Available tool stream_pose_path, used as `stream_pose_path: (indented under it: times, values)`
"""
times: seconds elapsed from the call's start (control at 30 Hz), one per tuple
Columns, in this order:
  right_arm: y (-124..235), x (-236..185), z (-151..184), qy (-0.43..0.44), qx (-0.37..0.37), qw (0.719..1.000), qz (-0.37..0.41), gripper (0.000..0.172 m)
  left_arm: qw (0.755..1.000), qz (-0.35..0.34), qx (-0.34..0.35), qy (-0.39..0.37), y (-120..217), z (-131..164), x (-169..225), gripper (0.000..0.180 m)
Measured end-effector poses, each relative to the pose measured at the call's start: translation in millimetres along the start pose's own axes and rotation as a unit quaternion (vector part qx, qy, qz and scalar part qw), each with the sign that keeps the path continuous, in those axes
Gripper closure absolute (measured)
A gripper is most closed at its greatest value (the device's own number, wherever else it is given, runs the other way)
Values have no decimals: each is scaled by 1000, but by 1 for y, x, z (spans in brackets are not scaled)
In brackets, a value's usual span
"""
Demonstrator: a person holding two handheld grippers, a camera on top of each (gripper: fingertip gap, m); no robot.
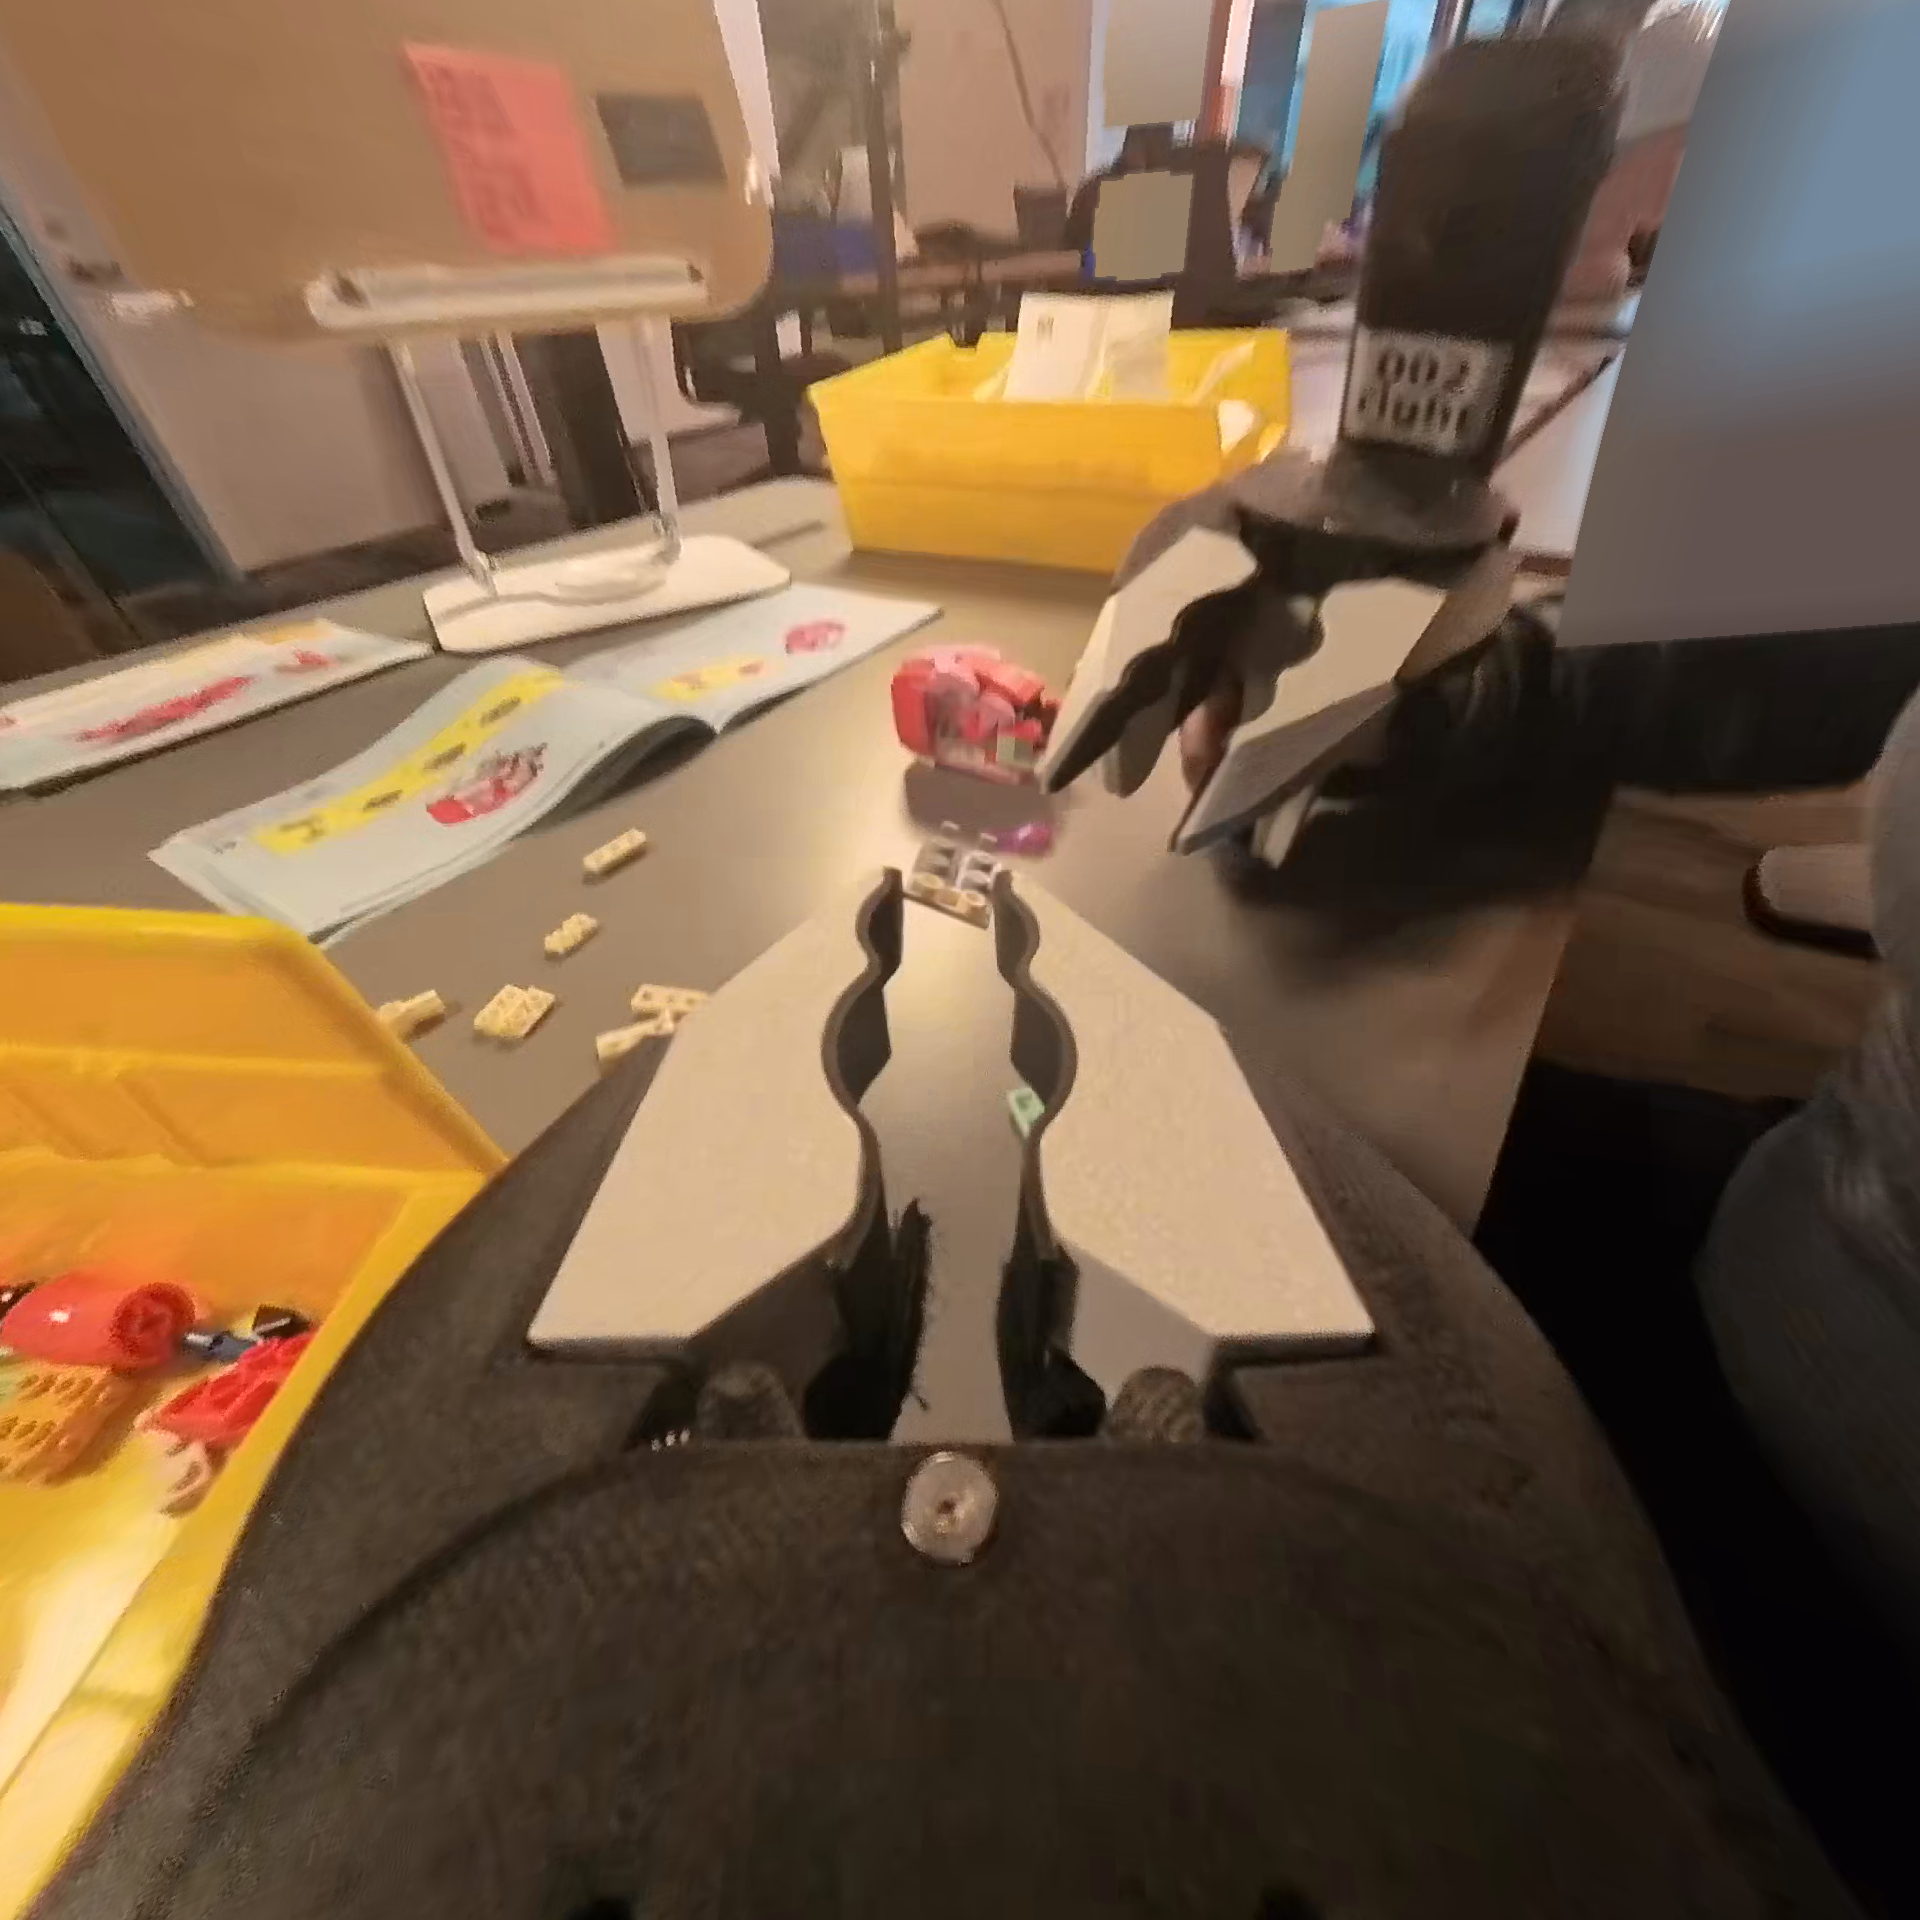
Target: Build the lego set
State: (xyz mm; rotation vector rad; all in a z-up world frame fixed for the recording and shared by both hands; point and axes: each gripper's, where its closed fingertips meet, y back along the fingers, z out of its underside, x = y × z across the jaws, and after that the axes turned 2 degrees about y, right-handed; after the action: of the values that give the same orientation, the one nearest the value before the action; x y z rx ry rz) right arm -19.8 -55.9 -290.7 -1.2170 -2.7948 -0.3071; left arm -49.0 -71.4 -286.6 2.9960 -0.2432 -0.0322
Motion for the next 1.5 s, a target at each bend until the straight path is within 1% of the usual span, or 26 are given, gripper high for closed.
stream_pose_path:
  times: [0.1,0.17,0.23,0.33,0.4,0.43,0.5,0.53,0.6,0.67,0.7,0.77,0.8,0.87,0.9,0.97,1.0,1.07,1.13,1.17,1.23,1.33,1.4,1.5]
  values:
    - [0,17,-15,41,52,995,74,146,999,15,47,15,0,-12,2,164]
    - [5,30,-23,70,83,985,133,151,997,10,73,15,1,-18,0,164]
    - [11,41,-28,117,92,970,190,156,996,3,87,14,2,-21,-1,164]
    - [23,56,-34,186,82,940,274,162,995,21,98,13,5,-23,3,164]
    - [33,67,-39,226,70,912,334,167,993,31,111,27,7,-26,1,164]
    - [41,72,-43,245,70,893,370,171,992,36,117,36,7,-28,-1,164]
    - [65,82,-56,274,79,846,451,172,990,46,126,43,7,-30,-6,164]
    - [70,84,-57,275,82,838,464,172,990,47,125,41,5,-30,-8,164]
    - [75,92,-51,257,68,837,479,172,992,49,113,35,2,-28,-9,164]
    - [77,97,-47,235,66,843,480,172,993,50,107,27,1,-27,-7,164]
    - [75,97,-45,216,72,855,465,171,993,44,106,27,1,-26,-8,164]
    - [52,85,-36,139,75,915,370,166,993,36,110,37,2,-27,-12,164]
    - [42,80,-32,91,69,938,327,163,992,32,115,41,4,-28,-14,164]
    - [25,70,-15,-13,19,962,274,158,991,26,122,47,7,-29,-18,164]
    - [16,61,-5,-70,-10,965,251,158,991,24,123,49,7,-29,-19,164]
    - [-3,28,13,-144,-70,967,196,158,991,24,126,49,8,-30,-19,165]
    - [-9,16,24,-154,-108,964,190,158,991,25,126,47,8,-30,-18,164]
    - [-19,-4,45,-145,-178,957,178,156,991,28,123,43,7,-29,-16,164]
    - [-24,-11,58,-142,-222,948,178,151,992,29,120,41,6,-29,-15,164]
    - [-27,-12,58,-145,-226,947,178,148,992,30,119,40,6,-28,-15,164]
    - [-34,-13,58,-163,-222,946,173,147,991,30,120,42,7,-29,-16,164]
    - [-40,-15,65,-181,-244,939,162,147,991,32,125,46,8,-29,-16,164]
    - [-42,-15,68,-170,-260,936,167,148,990,33,127,48,8,-30,-16,164]
    - [-43,-13,69,-125,-276,934,187,148,991,33,124,48,8,-29,-16,164]
